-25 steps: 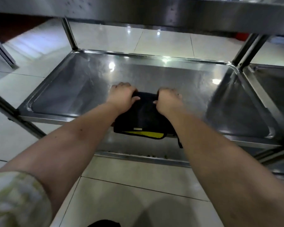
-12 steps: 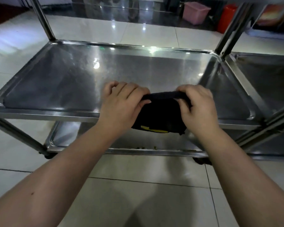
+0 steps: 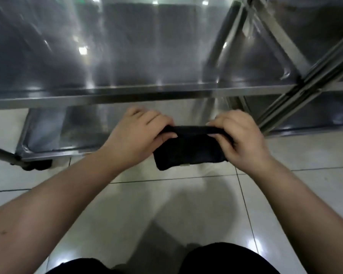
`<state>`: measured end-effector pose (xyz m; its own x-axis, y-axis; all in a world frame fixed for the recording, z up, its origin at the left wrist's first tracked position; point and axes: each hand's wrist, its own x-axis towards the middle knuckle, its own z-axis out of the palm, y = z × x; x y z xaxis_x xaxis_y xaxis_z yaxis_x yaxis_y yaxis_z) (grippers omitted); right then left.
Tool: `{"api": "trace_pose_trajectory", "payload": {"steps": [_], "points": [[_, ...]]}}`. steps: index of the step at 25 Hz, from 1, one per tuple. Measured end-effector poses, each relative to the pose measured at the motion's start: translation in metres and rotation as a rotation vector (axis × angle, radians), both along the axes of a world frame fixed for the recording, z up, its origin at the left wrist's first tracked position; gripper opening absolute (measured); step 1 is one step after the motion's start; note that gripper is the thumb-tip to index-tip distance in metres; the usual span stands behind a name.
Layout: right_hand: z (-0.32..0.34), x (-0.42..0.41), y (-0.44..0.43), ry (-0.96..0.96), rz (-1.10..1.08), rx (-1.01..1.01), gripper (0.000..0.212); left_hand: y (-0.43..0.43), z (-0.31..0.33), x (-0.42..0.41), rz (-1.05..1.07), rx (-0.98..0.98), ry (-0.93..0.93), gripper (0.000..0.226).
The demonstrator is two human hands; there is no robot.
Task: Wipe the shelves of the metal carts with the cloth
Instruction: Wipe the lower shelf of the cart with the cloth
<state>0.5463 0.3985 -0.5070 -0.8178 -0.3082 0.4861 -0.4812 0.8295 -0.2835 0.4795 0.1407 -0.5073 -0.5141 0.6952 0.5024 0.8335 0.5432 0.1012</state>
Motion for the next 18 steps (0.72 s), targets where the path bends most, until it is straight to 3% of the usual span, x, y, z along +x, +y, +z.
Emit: {"api": "trace_pose_trajectory", "payload": {"steps": [4,7,9,14,18], "points": [[-0.106,0.021,0.002,-0.164,-0.107,-0.169,0.01,0.014,-0.088,0.008,-0.009,-0.251,-0.245,0.031],[-0.164,0.024,0.006,-0.222,-0.199,-0.207,0.014,0.035,-0.134,0.004,0.073,-0.238,-0.427,0.013],[-0.185,0.019,0.015,-0.232,-0.231,-0.216,0.019,0.049,-0.16,-0.001,0.148,-0.205,-0.519,0.017],[-0.201,-0.002,0.04,-0.21,-0.34,-0.26,0.019,0.078,-0.177,-0.027,0.158,-0.082,-0.54,0.017],[-0.172,-0.099,0.07,-0.252,-0.515,-0.127,0.018,0.119,-0.159,-0.109,0.202,-0.079,-0.404,0.021]]}}
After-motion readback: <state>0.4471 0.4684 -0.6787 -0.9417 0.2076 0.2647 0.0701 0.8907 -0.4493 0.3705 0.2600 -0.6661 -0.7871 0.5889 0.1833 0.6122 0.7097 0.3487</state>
